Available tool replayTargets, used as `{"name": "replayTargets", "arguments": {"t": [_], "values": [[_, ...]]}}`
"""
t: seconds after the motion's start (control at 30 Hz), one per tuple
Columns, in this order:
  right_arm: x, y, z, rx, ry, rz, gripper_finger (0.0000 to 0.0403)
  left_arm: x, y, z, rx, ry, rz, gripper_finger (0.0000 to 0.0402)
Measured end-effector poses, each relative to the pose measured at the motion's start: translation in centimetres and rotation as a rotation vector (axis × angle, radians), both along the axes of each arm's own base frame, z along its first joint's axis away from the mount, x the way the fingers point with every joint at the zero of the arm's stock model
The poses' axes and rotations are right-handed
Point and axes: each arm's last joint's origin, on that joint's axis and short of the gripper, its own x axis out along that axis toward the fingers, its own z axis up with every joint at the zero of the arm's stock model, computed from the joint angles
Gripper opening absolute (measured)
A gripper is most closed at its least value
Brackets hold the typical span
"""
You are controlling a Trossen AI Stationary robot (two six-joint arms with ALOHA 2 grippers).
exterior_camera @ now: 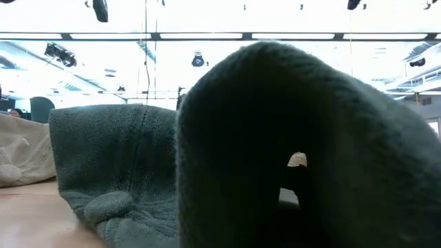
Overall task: Pick & Place hat
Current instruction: Put the top left black cap into the blue bin
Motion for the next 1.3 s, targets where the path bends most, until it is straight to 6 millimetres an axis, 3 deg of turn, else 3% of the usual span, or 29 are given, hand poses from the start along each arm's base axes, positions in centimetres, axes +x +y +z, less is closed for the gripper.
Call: {"name": "replayTargets", "arguments": {"t": [0.2,0.37,0.7,0.87,1.03,1.3], "values": [[1.9,-0.4,0.7,-0.054,0.053,-0.048,0.0043,1.3,-0.3,-0.9,-0.048,0.047,-0.009,0.0023],[3.6,-0.6,0.6,-0.03,0.101,-0.021,0.0073,2.2,-0.5,-1.3,-0.084,0.057,-0.014,0.0031],[5.9,-0.5,-0.3,0.057,0.177,0.089,0.0137,3.1,-0.7,-1.3,-0.084,0.028,-0.013,0.0117],[7.1,-0.1,-1.1,0.081,0.223,0.12,0.0149,3.4,-0.8,-1.5,-0.078,0.042,-0.019,0.0152],[7.9,0.2,-1.6,0.097,0.244,0.137,0.0151,3.4,-0.8,-1.5,-0.063,0.047,-0.017,0.0162],[9.1,0.1,-2.4,0.164,0.276,0.141,0.0151,3.7,-0.7,0.8,0.079,0.145,0.005,0.0163]]}}
